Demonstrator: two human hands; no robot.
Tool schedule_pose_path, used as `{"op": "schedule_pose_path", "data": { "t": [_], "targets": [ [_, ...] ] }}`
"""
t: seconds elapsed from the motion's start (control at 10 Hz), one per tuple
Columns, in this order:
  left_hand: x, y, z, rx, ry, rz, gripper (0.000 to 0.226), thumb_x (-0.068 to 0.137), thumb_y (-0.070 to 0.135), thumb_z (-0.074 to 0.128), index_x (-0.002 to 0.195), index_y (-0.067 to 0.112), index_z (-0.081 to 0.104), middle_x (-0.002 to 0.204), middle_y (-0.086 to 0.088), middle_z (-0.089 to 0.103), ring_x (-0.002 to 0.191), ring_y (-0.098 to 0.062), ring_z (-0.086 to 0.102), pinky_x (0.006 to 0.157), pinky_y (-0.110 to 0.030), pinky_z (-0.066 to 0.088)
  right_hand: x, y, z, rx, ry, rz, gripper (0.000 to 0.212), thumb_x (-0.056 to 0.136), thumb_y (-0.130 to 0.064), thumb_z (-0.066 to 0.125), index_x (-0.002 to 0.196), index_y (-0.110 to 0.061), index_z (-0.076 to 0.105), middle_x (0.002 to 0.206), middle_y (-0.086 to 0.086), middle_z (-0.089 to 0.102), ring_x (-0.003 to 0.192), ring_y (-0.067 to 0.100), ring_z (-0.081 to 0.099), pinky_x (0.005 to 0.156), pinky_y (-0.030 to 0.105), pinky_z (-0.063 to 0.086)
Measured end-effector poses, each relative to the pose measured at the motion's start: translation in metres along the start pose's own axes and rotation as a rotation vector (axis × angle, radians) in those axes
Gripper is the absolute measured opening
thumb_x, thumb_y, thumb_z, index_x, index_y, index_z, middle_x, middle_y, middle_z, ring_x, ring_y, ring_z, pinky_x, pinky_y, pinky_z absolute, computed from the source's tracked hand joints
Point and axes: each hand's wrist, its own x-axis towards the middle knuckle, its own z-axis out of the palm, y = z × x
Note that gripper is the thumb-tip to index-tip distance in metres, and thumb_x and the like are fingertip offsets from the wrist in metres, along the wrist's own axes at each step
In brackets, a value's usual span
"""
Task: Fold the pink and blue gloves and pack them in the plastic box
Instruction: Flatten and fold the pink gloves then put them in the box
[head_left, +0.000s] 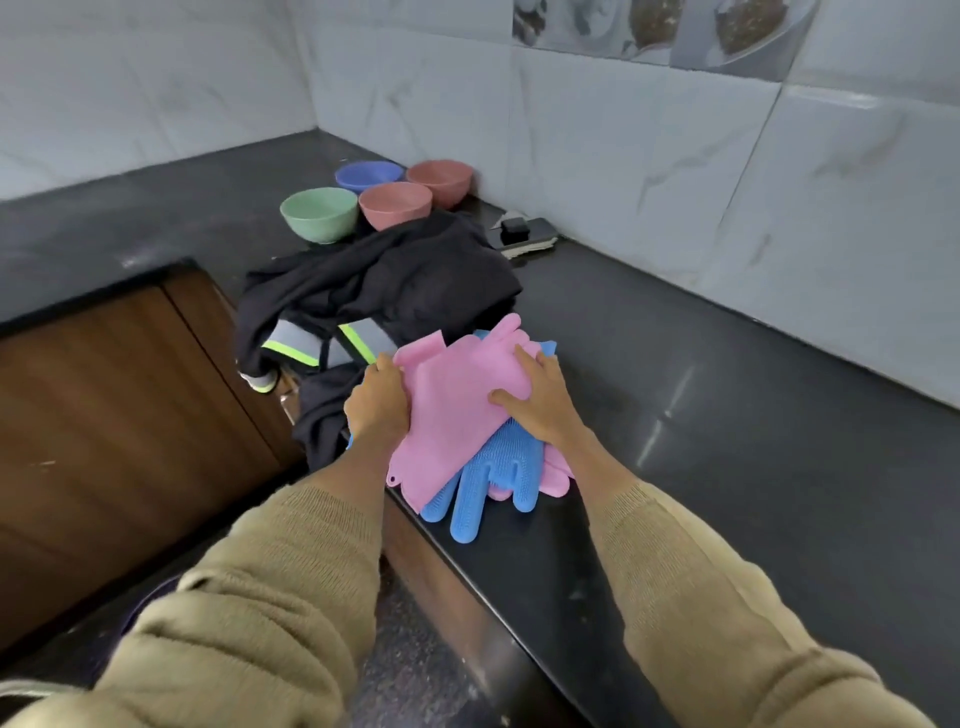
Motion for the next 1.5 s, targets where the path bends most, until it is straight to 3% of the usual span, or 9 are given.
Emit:
{"op": "schedule_pose_path", "data": {
  "t": [0.2, 0.4, 0.6, 0.8, 0.9, 1.0, 1.1, 1.2, 1.5],
  "targets": [
    [0.004, 0.02, -0.005, 0.148, 0.338, 0.302, 0.03, 0.09, 0.034, 0.047, 0.109, 0.011, 0.055, 0.111, -0.01, 0.057, 0.101, -0.033, 0.049, 0.089, -0.044, 0.026, -0.012, 0.011, -0.015, -0.085, 0.25, 0.02, 0.056, 0.084, -0.046, 0.057, 0.135, -0.026, 0.044, 0.15, 0.007, 0.03, 0.142, 0.03, 0.018, 0.117, 0.051, 0.01],
    [0.003, 0.077, 0.005, 0.429, 0.035, 0.385, 0.045, 0.094, 0.044, 0.033, 0.101, 0.017, 0.068, 0.108, -0.004, 0.061, 0.105, -0.027, 0.049, 0.099, -0.045, 0.029, -0.038, 0.032, -0.035, -0.055, 0.404, 0.146, 0.03, 0.086, -0.043, 0.055, 0.11, -0.028, 0.064, 0.123, 0.0, 0.054, 0.124, 0.025, 0.039, 0.111, 0.043, 0.023],
    [-0.002, 0.115, 0.03, 0.634, -0.014, 1.096, 0.031, 0.077, 0.001, 0.046, 0.106, 0.014, 0.041, 0.096, -0.007, 0.041, 0.089, -0.03, 0.042, 0.088, -0.046, 0.037, -0.068, 0.052, -0.061, 0.001, 0.395, 0.19, 0.021, 0.083, -0.041, 0.056, 0.096, -0.03, 0.069, 0.111, -0.003, 0.062, 0.116, 0.023, 0.048, 0.102, 0.035, 0.035],
    [-0.057, 0.135, -0.066, 0.069, 0.261, 0.822, 0.023, 0.065, 0.005, 0.044, 0.088, 0.005, 0.049, 0.066, -0.013, -0.008, 0.062, -0.009, 0.008, 0.044, -0.006, 0.014, -0.09, 0.06, -0.076, 0.181, 0.393, 0.211, 0.011, 0.084, -0.02, 0.057, 0.084, -0.024, 0.067, 0.099, -0.002, 0.069, 0.094, 0.014, 0.062, 0.09, 0.027, 0.046],
    [-0.059, 0.156, -0.028, -0.129, -0.039, 0.27, 0.034, 0.097, 0.015, 0.044, 0.125, -0.002, 0.053, 0.07, -0.01, 0.047, 0.061, -0.018, 0.032, 0.038, -0.018, 0.028, -0.098, 0.052, -0.086, 0.354, 0.391, 0.28, 0.019, 0.089, -0.012, 0.049, 0.094, -0.016, 0.067, 0.094, 0.001, 0.067, 0.077, 0.012, 0.059, 0.072, 0.016, 0.047],
    [-0.105, 0.196, 0.0, -0.339, -0.263, 0.308, 0.033, 0.101, 0.011, 0.035, 0.127, 0.001, 0.052, 0.121, -0.018, 0.061, 0.082, -0.02, 0.06, 0.05, 0.0, 0.038, -0.115, 0.046, -0.101, 0.623, 0.286, 0.42, 0.022, 0.095, -0.025, 0.044, 0.103, -0.014, 0.061, 0.087, 0.001, 0.063, 0.062, 0.014, 0.056, 0.059, 0.023, 0.049],
    [-0.162, 0.224, 0.002, -0.272, -0.068, 0.653, 0.024, 0.092, 0.016, 0.04, 0.107, 0.019, 0.059, 0.097, -0.005, 0.061, 0.092, -0.026, 0.056, 0.079, -0.028, 0.042, -0.139, 0.059, -0.12, 1.016, 0.197, 0.475, 0.036, 0.097, -0.04, 0.038, 0.111, -0.015, 0.06, 0.102, 0.004, 0.068, 0.087, 0.021, 0.064, 0.079, 0.034, 0.051],
    [-0.203, 0.239, 0.026, -0.303, -0.278, 0.688, 0.025, 0.091, 0.031, 0.043, 0.107, 0.026, 0.061, 0.087, 0.013, 0.054, 0.074, 0.0, 0.043, 0.073, -0.012, 0.037, -0.174, 0.087, -0.141, 1.192, 0.256, 0.532, 0.052, 0.092, -0.056, 0.039, 0.119, -0.016, 0.06, 0.121, 0.007, 0.065, 0.109, 0.022, 0.061, 0.09, 0.034, 0.049],
    [-0.324, 0.278, 0.041, -0.048, -0.453, 1.085, 0.024, 0.087, 0.022, 0.05, 0.104, 0.009, 0.06, 0.086, -0.002, 0.07, 0.071, -0.02, 0.065, 0.053, -0.026, 0.035, -0.274, 0.143, -0.199, 0.651, 0.461, 0.867, 0.022, 0.091, -0.017, 0.043, 0.094, -0.005, 0.061, 0.087, 0.01, 0.064, 0.081, 0.024, 0.061, 0.072, 0.033, 0.049]
  ]
}}
